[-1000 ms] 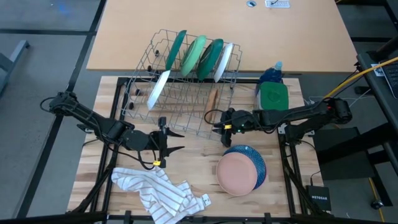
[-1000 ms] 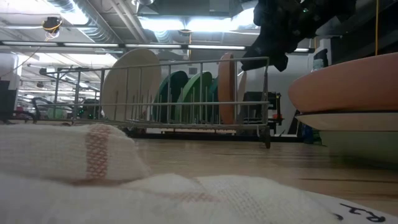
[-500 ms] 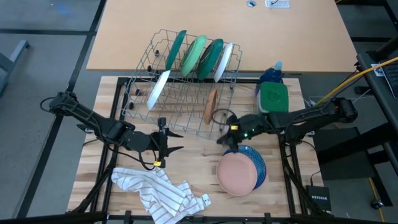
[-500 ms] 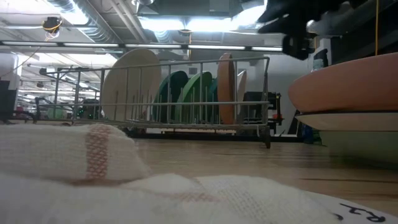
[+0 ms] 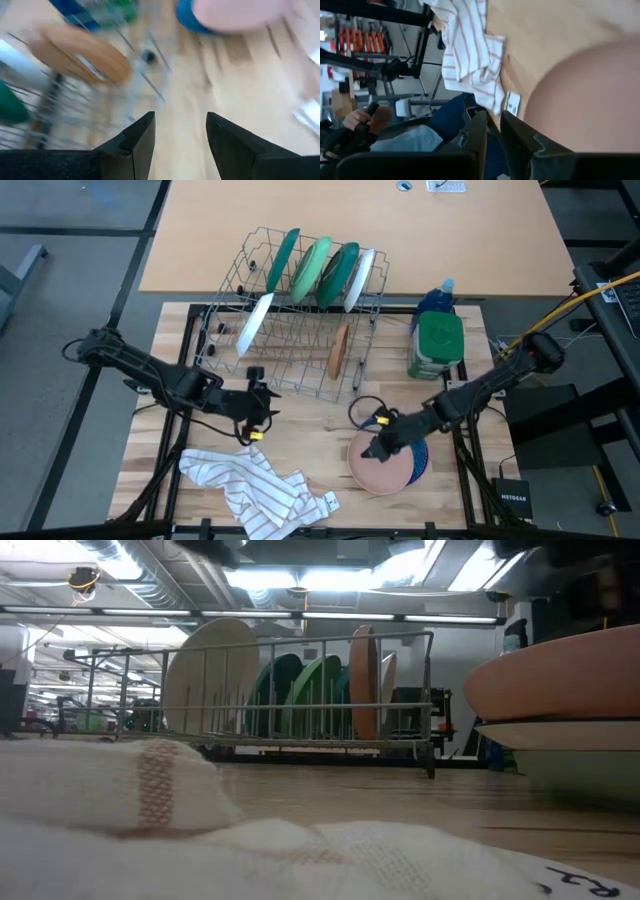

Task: Sort dishes
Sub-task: Put the light pink plate in the dish rack

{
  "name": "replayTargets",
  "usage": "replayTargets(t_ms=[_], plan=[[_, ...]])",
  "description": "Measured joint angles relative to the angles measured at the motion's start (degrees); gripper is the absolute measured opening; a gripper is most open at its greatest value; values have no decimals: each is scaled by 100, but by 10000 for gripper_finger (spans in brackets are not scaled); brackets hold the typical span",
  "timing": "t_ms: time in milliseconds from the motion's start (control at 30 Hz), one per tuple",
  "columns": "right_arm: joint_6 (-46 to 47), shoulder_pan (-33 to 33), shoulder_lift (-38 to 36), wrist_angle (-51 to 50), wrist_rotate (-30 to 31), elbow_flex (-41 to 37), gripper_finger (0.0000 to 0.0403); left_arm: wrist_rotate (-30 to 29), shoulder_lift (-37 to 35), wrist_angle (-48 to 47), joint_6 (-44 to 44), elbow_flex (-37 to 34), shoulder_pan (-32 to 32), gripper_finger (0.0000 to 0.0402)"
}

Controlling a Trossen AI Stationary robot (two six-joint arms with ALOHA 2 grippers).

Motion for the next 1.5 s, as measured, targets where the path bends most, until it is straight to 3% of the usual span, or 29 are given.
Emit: replayTargets(t_ms=[133, 300, 433, 567, 800, 967, 1267, 1500], plan=[[644, 290, 175, 7, 63, 0, 57, 732, -14, -588, -224, -1, 22, 166], [1007, 451, 432, 354, 65, 0, 57, 1183, -5, -235, -298, -267, -33, 166], [1011, 438, 571, 447, 70, 0, 57, 1443, 0, 1236, 103, -713, -28, 166], [1008, 390, 600, 433, 140, 0, 57, 2090, 163, 3169, 976, -1071, -15, 166], [1006, 364, 601, 449, 224, 0, 57, 2905, 1268, 5097, 1422, -1084, -28, 166], [1006, 364, 601, 447, 221, 0, 57, 2989, 2265, 6111, 1842, -988, -31, 166], [1454, 362, 601, 262, 65, 0, 57, 2945, 3999, 6138, 2467, 310, -13, 166], [1745, 362, 596, -248, -430, 0, 57, 2487, 4538, 4875, 3212, 1248, -15, 166]])
